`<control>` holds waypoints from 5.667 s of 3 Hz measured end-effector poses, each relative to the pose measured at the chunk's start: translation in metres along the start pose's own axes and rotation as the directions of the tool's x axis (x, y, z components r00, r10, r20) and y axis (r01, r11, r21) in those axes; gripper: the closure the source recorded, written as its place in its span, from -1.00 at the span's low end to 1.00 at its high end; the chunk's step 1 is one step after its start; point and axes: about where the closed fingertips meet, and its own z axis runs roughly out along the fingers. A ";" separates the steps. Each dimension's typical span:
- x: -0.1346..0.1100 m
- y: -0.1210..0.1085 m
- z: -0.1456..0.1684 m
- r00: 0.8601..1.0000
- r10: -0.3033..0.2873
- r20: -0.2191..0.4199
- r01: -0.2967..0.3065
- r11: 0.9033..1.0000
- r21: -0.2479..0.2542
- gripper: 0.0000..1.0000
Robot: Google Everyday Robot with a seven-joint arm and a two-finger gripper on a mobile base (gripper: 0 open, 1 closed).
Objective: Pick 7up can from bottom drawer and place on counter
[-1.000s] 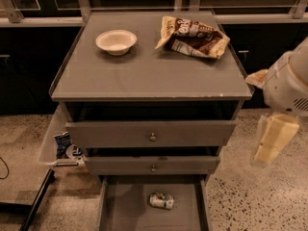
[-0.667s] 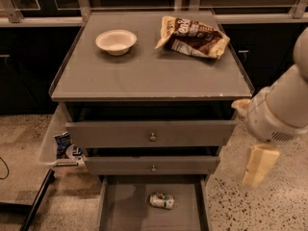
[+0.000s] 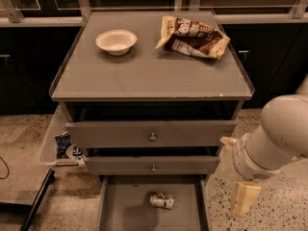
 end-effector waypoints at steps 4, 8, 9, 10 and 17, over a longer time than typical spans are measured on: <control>0.018 0.020 0.122 0.990 0.097 0.100 -0.085 0.990 -0.115 -1.00; 0.017 0.030 0.235 0.973 0.130 0.191 -0.113 0.989 -0.097 -1.00; 0.021 0.014 0.271 0.963 0.132 0.236 -0.125 0.991 -0.048 -1.00; 0.021 -0.005 0.311 0.944 0.120 0.308 -0.122 0.992 -0.012 -1.00; 0.006 -0.027 0.453 0.833 0.208 0.513 -0.182 0.978 -0.100 -1.00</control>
Offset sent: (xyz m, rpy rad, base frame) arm 0.0016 -0.0235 -0.0305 0.0259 0.0245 -0.0253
